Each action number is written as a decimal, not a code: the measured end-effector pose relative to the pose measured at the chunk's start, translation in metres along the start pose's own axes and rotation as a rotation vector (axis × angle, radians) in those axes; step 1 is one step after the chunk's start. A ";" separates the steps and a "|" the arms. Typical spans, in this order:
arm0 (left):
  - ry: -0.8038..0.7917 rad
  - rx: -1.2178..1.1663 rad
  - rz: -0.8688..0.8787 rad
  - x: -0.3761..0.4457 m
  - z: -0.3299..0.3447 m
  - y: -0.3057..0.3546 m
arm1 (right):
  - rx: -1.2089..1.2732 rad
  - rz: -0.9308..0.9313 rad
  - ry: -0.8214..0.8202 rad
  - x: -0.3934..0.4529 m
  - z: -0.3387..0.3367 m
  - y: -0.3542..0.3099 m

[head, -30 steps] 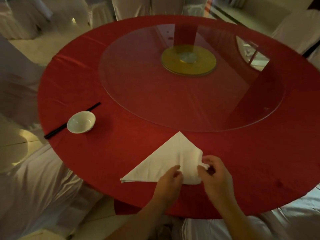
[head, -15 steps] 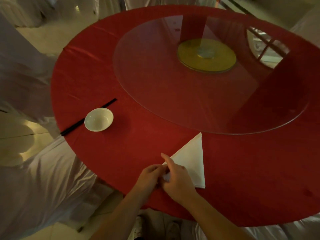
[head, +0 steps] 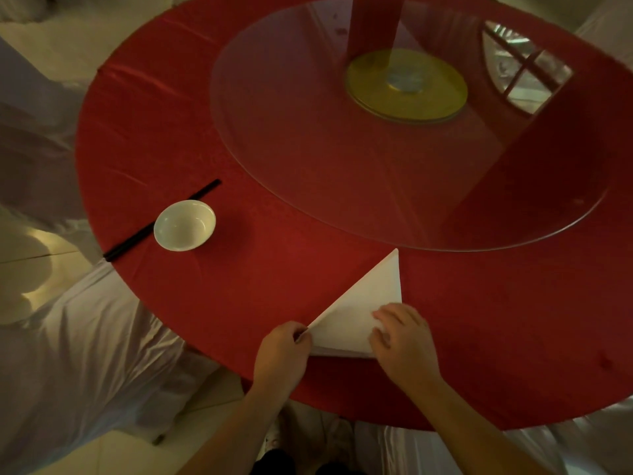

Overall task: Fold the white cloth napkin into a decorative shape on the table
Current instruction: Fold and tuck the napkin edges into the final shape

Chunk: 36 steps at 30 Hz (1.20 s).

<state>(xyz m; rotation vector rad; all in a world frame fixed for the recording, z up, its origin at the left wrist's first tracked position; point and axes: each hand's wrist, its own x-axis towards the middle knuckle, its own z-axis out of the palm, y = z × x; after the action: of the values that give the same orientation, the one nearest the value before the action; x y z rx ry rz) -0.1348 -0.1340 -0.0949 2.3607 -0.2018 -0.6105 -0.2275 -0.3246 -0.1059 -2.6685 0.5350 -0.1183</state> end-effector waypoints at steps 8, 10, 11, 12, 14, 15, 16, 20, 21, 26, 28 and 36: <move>0.153 0.087 -0.072 -0.009 0.008 0.003 | -0.070 0.059 -0.103 -0.010 0.011 0.024; 0.149 0.087 -0.100 -0.009 0.008 0.002 | -0.083 0.048 -0.122 -0.011 0.013 0.026; 0.144 0.079 -0.108 -0.009 0.009 0.001 | -0.088 0.042 -0.126 -0.011 0.014 0.027; 0.137 0.074 -0.110 -0.009 0.009 0.000 | -0.094 0.032 -0.127 -0.012 0.014 0.028; 0.125 0.089 -0.112 -0.009 0.008 0.001 | -0.115 0.015 -0.135 -0.013 0.017 0.030; 0.135 0.141 -0.100 -0.009 0.007 0.002 | -0.128 0.011 -0.143 -0.014 0.018 0.031; 0.163 0.232 -0.052 -0.009 0.007 0.004 | -0.139 0.009 -0.151 -0.015 0.019 0.032; 0.103 0.363 0.464 0.014 0.022 0.044 | -0.156 0.014 -0.175 -0.015 0.021 0.031; 0.008 0.383 0.595 0.026 0.031 0.057 | -0.157 0.015 -0.185 -0.015 0.021 0.031; -0.276 0.727 0.921 0.083 0.078 0.097 | -0.179 0.003 -0.169 -0.018 0.021 0.026; -0.295 0.827 0.953 0.098 0.087 0.097 | -0.159 0.015 -0.159 -0.016 0.022 0.026; -0.255 0.889 0.979 0.131 0.095 0.090 | -0.151 0.100 -0.149 -0.027 0.027 0.018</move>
<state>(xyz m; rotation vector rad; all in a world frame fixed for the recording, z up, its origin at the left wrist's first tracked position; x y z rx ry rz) -0.0633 -0.2962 -0.1475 2.4870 -1.9246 -0.3293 -0.2540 -0.3193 -0.1376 -2.7607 0.6500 0.1552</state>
